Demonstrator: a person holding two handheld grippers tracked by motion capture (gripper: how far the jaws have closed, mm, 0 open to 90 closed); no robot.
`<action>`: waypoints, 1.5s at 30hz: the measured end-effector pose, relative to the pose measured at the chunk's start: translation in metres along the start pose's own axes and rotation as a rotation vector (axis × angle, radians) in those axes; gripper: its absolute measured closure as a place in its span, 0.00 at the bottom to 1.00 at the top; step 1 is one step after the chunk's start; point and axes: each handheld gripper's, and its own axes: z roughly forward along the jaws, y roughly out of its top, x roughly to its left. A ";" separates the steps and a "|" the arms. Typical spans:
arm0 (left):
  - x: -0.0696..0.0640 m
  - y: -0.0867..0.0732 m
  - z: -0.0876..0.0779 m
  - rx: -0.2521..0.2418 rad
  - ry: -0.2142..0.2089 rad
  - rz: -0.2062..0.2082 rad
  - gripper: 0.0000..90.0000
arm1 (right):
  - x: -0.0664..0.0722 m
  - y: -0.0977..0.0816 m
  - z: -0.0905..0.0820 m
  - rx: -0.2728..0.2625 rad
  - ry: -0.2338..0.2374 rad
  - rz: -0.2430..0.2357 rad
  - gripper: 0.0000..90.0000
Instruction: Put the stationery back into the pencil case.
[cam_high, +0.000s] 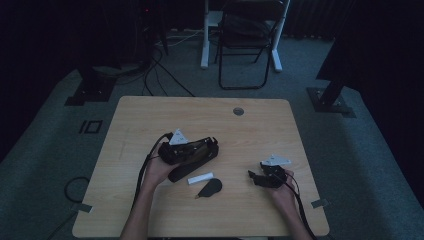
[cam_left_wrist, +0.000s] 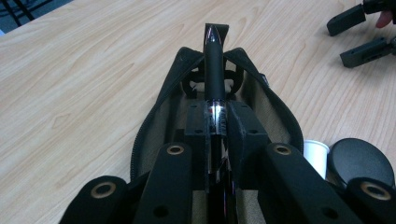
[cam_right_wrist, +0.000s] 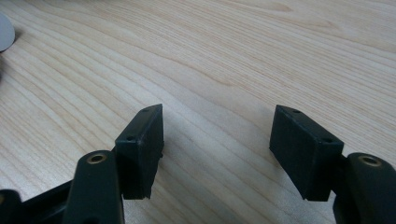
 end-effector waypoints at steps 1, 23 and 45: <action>-0.001 0.000 0.000 0.003 0.001 0.005 0.88 | 0.000 0.000 0.000 0.000 0.000 0.000 0.39; -0.005 -0.007 0.005 0.040 0.006 0.005 0.88 | 0.000 0.000 0.000 0.000 0.000 -0.001 0.39; -0.009 -0.002 -0.002 -0.006 -0.003 0.009 0.78 | 0.000 0.000 0.000 0.000 0.000 -0.001 0.39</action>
